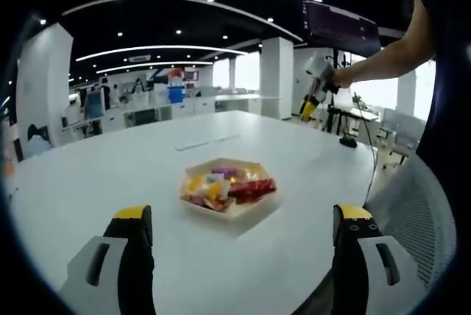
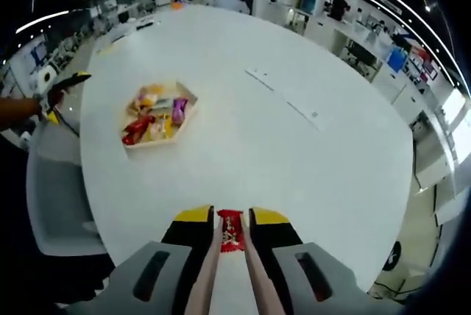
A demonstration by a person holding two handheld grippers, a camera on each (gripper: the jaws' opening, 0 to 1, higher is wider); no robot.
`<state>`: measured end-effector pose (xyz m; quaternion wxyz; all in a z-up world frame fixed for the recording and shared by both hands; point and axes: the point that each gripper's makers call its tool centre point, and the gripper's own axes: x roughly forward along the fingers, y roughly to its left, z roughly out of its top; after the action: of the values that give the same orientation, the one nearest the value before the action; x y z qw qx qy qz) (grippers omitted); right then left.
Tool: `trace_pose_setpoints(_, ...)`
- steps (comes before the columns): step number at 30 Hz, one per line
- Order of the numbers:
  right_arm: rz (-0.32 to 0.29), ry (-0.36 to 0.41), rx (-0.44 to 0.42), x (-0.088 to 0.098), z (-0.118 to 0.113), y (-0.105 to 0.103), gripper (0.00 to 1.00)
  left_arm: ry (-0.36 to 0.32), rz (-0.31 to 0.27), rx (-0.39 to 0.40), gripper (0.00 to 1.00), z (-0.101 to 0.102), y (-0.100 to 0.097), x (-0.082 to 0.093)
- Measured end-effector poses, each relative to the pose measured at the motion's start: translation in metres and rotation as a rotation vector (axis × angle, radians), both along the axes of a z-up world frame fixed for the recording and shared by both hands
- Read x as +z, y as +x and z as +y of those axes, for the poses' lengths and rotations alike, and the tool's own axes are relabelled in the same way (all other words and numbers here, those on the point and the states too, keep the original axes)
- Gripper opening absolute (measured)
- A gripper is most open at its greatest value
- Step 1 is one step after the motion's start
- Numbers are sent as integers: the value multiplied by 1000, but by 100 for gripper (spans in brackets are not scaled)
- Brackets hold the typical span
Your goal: Place the target food into the container with the food tongs after gripping and lifting it, then release it inside without dropping or visibly crushing the food.
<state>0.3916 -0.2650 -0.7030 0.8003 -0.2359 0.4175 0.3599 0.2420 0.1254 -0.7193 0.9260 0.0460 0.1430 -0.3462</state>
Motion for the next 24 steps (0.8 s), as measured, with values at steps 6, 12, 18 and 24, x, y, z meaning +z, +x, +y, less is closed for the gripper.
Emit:
trace_pose_setpoints(6,-1,-2,3,2,3,0,18,-6,-2,1,100,1,0,1)
trace_pose_setpoints(12,0,-1,1,4,5,1,18,-5,-9,1,100,2,0,2)
trace_pose_setpoints(18,6,3,-1,5,10,2,18,1,-2,-7,100,0,-2,0)
trace_pose_setpoints(24,6,10,12,6,23,3,18,6,-1,-16,100,-2,-4,0)
